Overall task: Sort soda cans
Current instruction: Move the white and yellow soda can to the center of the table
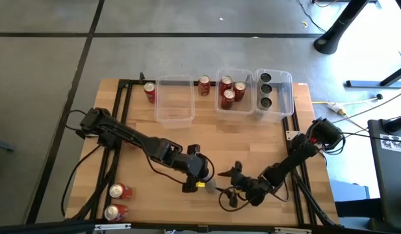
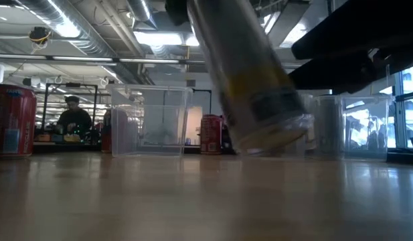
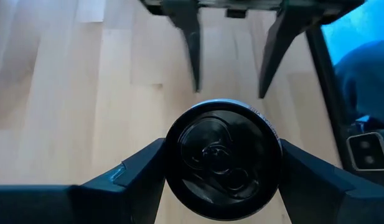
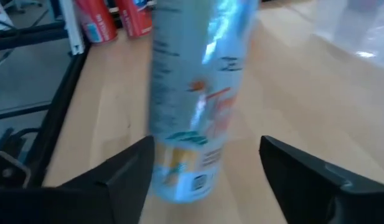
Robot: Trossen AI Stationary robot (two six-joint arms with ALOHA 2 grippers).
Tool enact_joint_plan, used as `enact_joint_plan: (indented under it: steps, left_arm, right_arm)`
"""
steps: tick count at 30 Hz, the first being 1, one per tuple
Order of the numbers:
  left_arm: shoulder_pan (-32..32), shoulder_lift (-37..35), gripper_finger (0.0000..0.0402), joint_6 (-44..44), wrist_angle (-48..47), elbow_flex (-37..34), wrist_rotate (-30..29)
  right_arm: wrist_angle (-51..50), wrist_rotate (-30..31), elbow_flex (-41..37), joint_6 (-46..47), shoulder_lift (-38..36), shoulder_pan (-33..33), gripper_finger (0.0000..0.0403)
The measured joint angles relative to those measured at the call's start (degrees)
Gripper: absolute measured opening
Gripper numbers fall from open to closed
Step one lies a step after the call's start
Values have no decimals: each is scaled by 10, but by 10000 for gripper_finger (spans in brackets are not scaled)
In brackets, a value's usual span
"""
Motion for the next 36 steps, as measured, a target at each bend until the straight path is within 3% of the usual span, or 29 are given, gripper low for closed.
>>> enact_joint_plan:
  steps: [3,9,11,18,28,36]
  left_arm:
    - [3,0,247,-1,2,0,-13]
    - [4,0,247,0,12,0,-23]
    - [4,0,247,0,10,0,-24]
    - [4,1,247,4,26,0,-22]
    - [7,15,247,4,63,-9,-20]
    - [8,26,247,17,69,-9,-21]
  right_arm:
    - [-2,-7,1,1,0,-1,216]
    - [-30,8,-1,-2,0,-10,47]
    - [-36,7,-1,-3,0,-13,12]
    - [-25,9,-1,-2,19,-23,39]
    - [-16,37,-1,-1,45,-24,4]
    - [-29,35,-1,-1,52,-24,9]
